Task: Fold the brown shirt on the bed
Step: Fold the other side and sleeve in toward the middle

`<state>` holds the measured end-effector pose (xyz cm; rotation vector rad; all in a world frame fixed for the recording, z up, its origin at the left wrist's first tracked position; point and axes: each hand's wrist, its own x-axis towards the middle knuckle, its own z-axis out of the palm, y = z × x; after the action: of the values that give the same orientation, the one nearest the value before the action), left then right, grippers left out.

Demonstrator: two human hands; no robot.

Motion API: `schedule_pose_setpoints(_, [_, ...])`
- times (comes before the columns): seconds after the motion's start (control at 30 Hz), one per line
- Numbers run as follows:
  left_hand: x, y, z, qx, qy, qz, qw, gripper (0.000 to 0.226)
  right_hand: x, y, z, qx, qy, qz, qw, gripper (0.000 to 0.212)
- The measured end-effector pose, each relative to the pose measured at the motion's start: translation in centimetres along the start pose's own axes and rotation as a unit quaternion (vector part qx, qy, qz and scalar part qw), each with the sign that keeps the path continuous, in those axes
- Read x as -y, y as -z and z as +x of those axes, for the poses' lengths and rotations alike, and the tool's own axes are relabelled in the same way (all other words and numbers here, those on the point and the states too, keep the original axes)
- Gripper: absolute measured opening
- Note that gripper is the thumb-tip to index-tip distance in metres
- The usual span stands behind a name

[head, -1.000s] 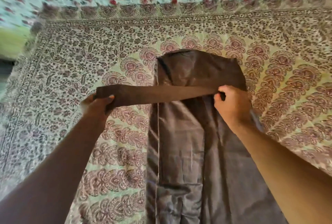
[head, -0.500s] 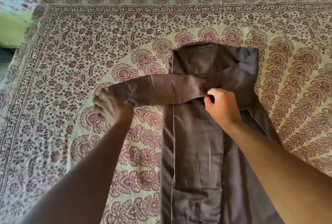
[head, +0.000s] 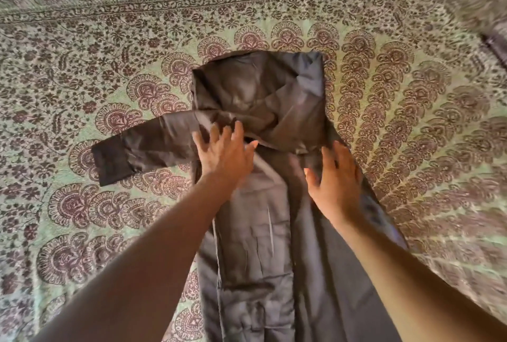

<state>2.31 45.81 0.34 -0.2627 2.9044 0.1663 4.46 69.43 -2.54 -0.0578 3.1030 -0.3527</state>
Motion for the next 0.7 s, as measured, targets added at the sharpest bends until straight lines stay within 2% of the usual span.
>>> schedule_pose_setpoints(0.1, [-3.3,1.5,1.1,-0.028,0.034,0.003,0.999,0.05,-3.8,0.4,-1.1,0.009,0.008,0.009,1.0,0.056])
schedule_pose_setpoints(0.2, [-6.4,2.8,2.9,-0.049,-0.062,-0.066,0.995,0.048,-5.7,1.1,-1.5,-0.037,-0.02,0.008,0.999,0.049])
schedule_pose_setpoints(0.3, [-10.0,3.6,6.1,0.012,-0.133,-0.184,0.974,0.062,-6.6,1.7,-1.8,-0.04,-0.095,0.02,0.994,0.048])
schedule_pose_setpoints(0.4, [-13.4,4.2,9.6,0.118,-0.077,-0.292,0.946,0.056,-7.3,2.0,-2.3,-0.009,-0.1,0.0,0.995,0.047])
schedule_pose_setpoints(0.47, [-15.2,4.2,11.8,0.152,-0.033,-0.339,0.928,0.05,-7.7,2.4,-2.6,0.004,-0.09,-0.005,0.996,0.052])
schedule_pose_setpoints(0.57, [-16.1,4.2,14.3,0.126,0.056,-0.36,0.923,0.023,-7.9,3.2,-3.7,-0.004,-0.065,-0.014,0.998,0.045])
schedule_pose_setpoints(0.6, [-16.0,4.0,14.9,0.096,0.074,-0.346,0.93,0.023,-8.1,3.4,-4.2,-0.011,-0.054,-0.02,0.998,0.04])
schedule_pose_setpoints(0.7, [-15.7,3.7,14.4,0.038,0.033,-0.277,0.96,0.055,-8.3,3.3,-6.1,-0.002,-0.029,-0.027,0.999,0.029])
